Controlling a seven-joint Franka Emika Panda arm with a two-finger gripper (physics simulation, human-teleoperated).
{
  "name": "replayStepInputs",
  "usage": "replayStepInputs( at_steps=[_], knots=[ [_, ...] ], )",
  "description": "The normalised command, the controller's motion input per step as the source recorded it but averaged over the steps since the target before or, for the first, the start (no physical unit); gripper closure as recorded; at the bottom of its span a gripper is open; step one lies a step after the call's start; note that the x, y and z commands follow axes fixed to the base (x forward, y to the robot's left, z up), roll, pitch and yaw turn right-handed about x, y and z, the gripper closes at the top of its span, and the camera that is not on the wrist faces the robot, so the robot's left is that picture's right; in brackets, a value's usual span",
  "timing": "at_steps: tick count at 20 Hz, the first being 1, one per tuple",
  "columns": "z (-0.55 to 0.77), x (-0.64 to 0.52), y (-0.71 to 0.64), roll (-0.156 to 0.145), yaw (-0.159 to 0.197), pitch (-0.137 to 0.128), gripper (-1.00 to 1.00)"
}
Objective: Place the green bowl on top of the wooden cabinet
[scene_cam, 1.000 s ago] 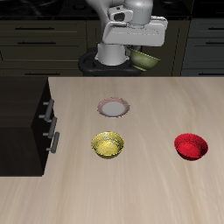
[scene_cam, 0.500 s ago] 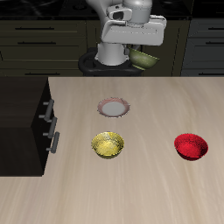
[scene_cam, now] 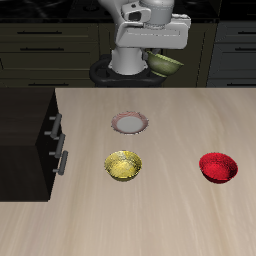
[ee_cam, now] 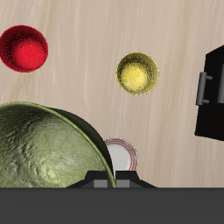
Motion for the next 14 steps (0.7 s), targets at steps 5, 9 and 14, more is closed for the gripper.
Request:
replayStepInputs(
  at_steps=[5,9,14],
  knots=[
    [0.32,-0.06,-0.11,-0.033,0.029,-0.012,1.0],
    [0.2,-0.01,-0.05,-0.001,0.019,0.026,1.0],
    [0.1,0.04,0.01,0.028,0.055,-0.003,1.0]
  ],
)
